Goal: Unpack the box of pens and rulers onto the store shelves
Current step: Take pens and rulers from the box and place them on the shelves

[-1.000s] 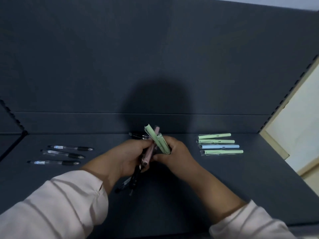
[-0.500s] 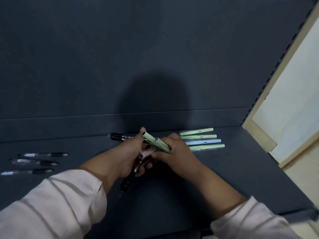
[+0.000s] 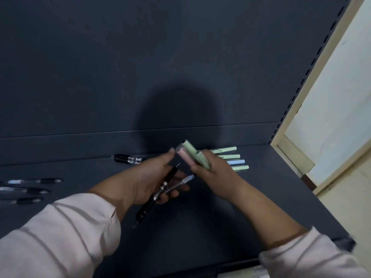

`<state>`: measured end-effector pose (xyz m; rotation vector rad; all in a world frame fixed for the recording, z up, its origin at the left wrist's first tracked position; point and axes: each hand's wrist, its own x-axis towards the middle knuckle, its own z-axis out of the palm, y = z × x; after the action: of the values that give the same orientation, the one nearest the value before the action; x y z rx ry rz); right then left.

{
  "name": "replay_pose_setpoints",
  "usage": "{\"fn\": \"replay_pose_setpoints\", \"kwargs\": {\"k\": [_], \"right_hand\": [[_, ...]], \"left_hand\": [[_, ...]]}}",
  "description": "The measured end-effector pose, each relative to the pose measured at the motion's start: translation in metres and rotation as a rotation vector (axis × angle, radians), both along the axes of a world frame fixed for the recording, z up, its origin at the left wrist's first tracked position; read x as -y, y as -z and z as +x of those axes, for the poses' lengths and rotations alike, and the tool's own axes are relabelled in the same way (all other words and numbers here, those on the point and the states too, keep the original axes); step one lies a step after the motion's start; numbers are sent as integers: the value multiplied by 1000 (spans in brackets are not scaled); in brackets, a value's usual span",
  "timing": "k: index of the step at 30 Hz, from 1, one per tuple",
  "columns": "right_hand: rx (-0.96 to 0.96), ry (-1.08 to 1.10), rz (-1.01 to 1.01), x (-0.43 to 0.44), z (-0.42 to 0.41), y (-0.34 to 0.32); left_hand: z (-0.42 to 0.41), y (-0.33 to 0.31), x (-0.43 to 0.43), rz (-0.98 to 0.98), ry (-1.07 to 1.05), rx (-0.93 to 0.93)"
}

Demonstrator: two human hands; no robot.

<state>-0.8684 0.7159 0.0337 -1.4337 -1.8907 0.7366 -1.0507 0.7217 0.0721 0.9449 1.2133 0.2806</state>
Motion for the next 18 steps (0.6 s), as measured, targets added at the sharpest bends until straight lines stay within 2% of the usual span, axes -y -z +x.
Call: {"fn": "replay_pose_setpoints", "kwargs": {"k": [2, 4, 6, 9, 12, 14, 18], "right_hand": [[-50, 93, 28, 2, 12, -3], [5, 127, 48, 6, 23, -6], [170, 128, 62, 11, 35, -6], [552, 123, 132, 13, 54, 6], [762, 92, 74, 16, 64, 21], [806, 79, 51, 19, 69, 28], [723, 50, -12, 24, 69, 32]], "left_hand": [[0, 0, 1, 7, -29, -8], [-2, 1, 1, 2, -54, 11], [-5, 4, -1, 16, -70, 31], [-8, 7, -2, 53, -96, 61], [-9, 8, -2, 67, -134, 100], [-9, 9, -1, 73, -157, 118], [-9, 13, -1, 80, -218, 139]]}}
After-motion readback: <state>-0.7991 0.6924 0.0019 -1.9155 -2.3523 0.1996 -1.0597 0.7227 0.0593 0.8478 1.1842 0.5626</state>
